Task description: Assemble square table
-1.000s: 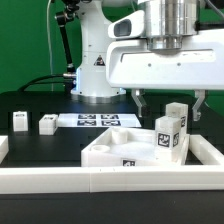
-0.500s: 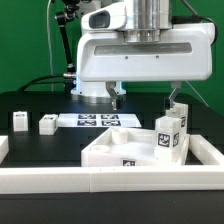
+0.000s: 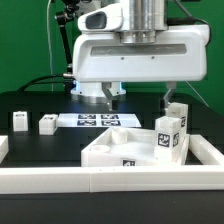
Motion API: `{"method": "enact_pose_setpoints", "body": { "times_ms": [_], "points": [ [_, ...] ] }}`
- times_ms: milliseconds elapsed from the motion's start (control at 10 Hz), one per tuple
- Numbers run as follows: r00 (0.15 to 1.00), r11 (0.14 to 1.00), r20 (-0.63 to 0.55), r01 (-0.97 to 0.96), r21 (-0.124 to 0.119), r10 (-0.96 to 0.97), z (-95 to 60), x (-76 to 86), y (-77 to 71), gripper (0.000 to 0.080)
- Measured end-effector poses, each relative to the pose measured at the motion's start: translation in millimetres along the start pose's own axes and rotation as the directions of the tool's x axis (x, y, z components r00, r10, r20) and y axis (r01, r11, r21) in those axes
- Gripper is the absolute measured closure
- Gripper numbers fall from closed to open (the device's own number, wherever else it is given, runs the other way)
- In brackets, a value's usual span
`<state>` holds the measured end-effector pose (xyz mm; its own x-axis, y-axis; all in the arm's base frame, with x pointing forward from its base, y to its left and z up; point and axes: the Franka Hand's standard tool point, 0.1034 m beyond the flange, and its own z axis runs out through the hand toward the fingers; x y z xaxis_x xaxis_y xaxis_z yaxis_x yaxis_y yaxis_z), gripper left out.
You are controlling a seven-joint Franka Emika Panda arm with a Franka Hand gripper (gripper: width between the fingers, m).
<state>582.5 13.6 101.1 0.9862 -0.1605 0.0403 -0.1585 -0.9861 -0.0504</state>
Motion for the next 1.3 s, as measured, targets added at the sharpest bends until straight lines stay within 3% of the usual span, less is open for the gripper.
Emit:
{"method": "enact_pose_setpoints", "body": {
  "times_ms": [200, 300, 700, 1000, 1300],
  "points": [
    [0.998, 0.997, -0.004, 0.070, -0.020, -0.070, 6.2, -16.4, 48.3, 0.0150],
    [0.996, 0.996, -0.001, 0.090, -0.026, -0.090, 10.2, -19.8, 63.1, 0.0150],
    [0.997, 0.997, 0.000, 0.074, -0.028, -0.074, 11.7, -20.1, 63.0, 0.0150],
    [0.989, 0.987, -0.010, -0.149, -0.065, 0.148, 44.3, -44.5, 53.2, 0.0150],
    [0.993, 0.991, -0.009, -0.119, -0.066, 0.118, 43.8, -42.7, 54.7, 0.0150]
  ]
}}
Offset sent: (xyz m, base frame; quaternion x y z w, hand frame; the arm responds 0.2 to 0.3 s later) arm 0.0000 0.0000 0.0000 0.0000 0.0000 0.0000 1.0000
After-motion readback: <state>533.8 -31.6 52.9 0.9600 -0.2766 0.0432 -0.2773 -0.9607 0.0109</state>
